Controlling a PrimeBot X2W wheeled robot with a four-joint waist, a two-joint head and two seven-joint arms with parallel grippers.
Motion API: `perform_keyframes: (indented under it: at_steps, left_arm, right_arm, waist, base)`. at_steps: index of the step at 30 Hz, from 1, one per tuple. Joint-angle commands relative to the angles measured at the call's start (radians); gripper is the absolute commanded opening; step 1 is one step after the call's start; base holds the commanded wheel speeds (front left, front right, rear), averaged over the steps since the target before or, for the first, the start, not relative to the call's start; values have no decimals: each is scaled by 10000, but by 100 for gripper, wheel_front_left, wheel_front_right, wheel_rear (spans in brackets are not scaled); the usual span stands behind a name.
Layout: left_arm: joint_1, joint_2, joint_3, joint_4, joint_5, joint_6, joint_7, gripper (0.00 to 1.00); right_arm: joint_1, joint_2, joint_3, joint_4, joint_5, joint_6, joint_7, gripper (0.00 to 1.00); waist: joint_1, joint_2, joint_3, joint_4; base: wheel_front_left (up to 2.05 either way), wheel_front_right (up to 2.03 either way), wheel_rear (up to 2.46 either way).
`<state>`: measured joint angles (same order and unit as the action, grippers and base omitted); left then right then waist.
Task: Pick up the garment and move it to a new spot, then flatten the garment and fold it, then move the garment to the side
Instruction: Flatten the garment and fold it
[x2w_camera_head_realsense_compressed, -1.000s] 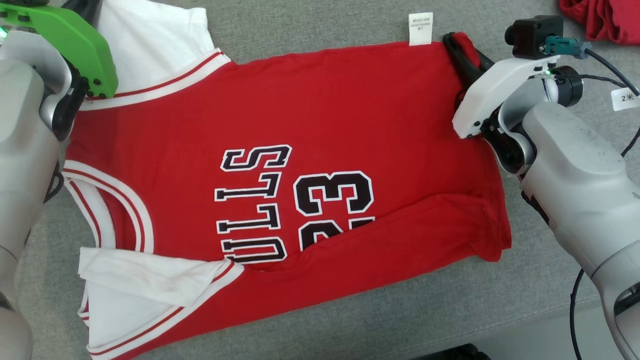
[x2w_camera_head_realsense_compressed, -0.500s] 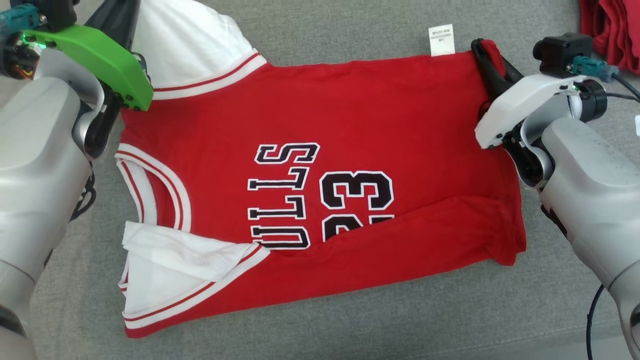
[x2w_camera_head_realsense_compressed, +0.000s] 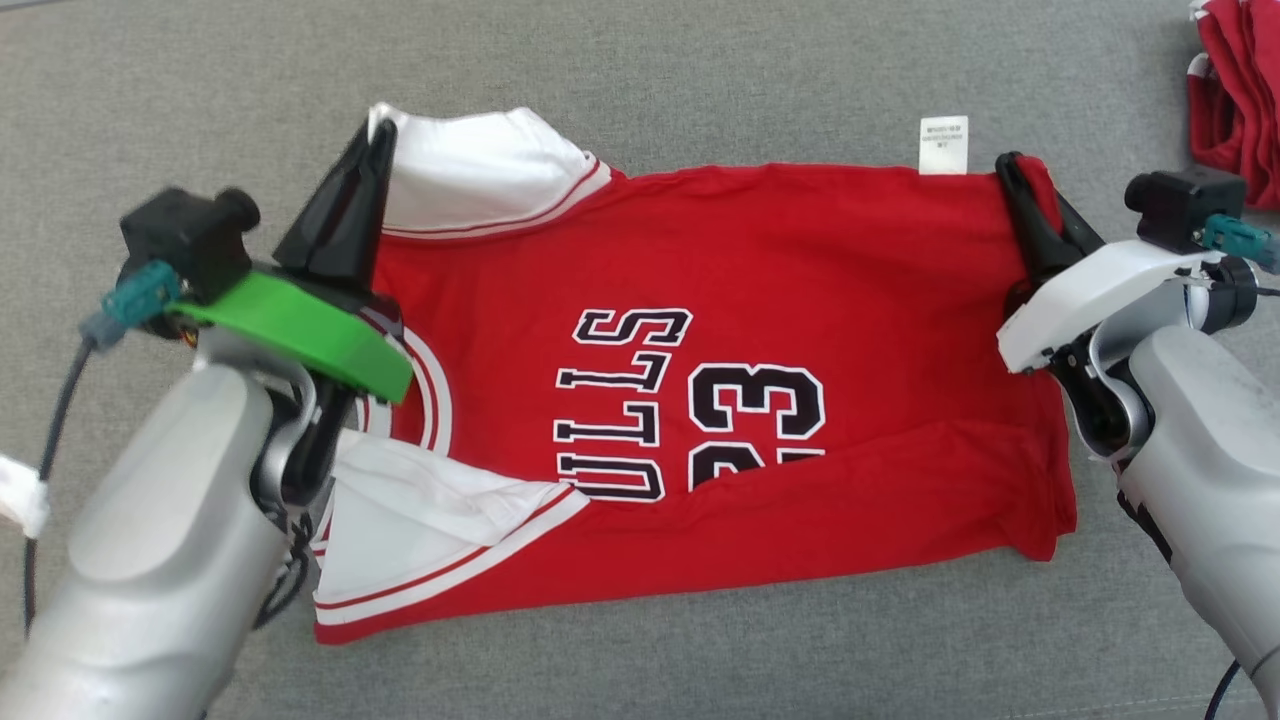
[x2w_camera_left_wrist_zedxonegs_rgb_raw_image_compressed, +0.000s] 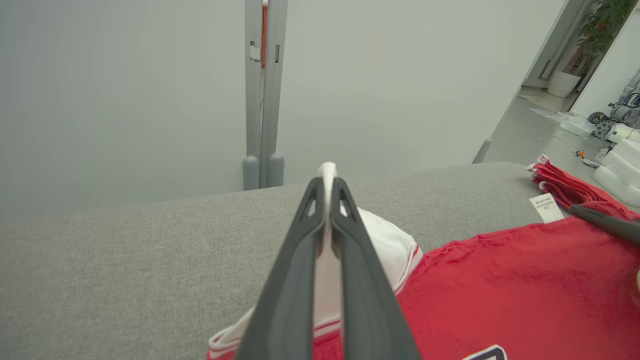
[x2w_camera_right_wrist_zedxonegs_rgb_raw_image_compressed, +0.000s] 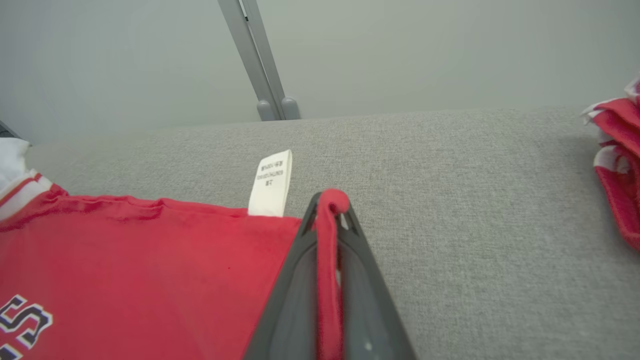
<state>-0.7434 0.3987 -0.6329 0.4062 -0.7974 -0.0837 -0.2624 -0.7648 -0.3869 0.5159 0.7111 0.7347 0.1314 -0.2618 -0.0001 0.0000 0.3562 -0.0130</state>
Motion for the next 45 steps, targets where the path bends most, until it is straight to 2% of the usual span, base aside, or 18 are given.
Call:
perform_keyframes:
  at_steps: [1,8,16,22,23,24,25,26,27,35,45]
  left_arm:
    - [475,-86,215,-271,208,85,-25,0]
    - [2941,-727,1427,-1597,987,340,-26,0]
    - [4894,-1374,2580,-2336,1582,391,-25,0]
    - [6114,-1891,3281,-2516,1791,250,-27,0]
    - [6293,-1957,3313,-2469,1877,203,-25,0]
    - [6407,-2008,3349,-2436,1942,197,-27,0]
    - [6514,-2066,3430,-2422,2062,210,-27,25]
    - [6604,-2118,3499,-2425,2165,226,-27,46]
    - [6743,-2189,3580,-2410,2251,235,-25,100]
    - [7185,-2636,4351,-2597,3159,211,-27,100]
    - [7203,-3225,6281,-3887,5641,400,-15,100]
  right_arm:
    - [291,-31,-173,-120,-102,-18,-36,0]
    - [1415,39,-906,-584,-416,-18,-32,0]
    - [2337,172,-1733,-1032,-598,-18,-33,0]
    - [3122,340,-2211,-1623,-636,-18,-34,0]
    - [3271,345,-2316,-1764,-649,-18,-34,41]
    - [3406,367,-2405,-1875,-650,-18,-34,91]
    - [3573,399,-2530,-2042,-630,-18,-34,100]
    - [3705,420,-2610,-2184,-624,-18,-34,100]
    - [3876,436,-2727,-2349,-610,-18,-34,100]
    - [4956,494,-3457,-3402,-774,-18,-34,100]
    - [5292,677,-3442,-2694,-666,-16,-34,100]
  waist:
    - [1,0,-240,192]
    - [1,0,-644,292]
    - [1,0,-917,322]
    - [1,0,-1107,359]
    - [1,0,-1140,367]
    - [1,0,-1170,375]
    - [1,0,-1209,379]
    - [1,0,-1235,378]
    - [1,0,-1282,383]
    - [1,0,-1553,364]
    - [1,0,-1758,415]
  base:
    - [0,0,0]
    - [0,0,0]
    - [0,0,0]
    - [0,0,0]
    - [0,0,0]
    - [0,0,0]
    - [0,0,0]
    - [0,0,0]
    - [0,0,0]
    - [0,0,0]
    - [0,0,0]
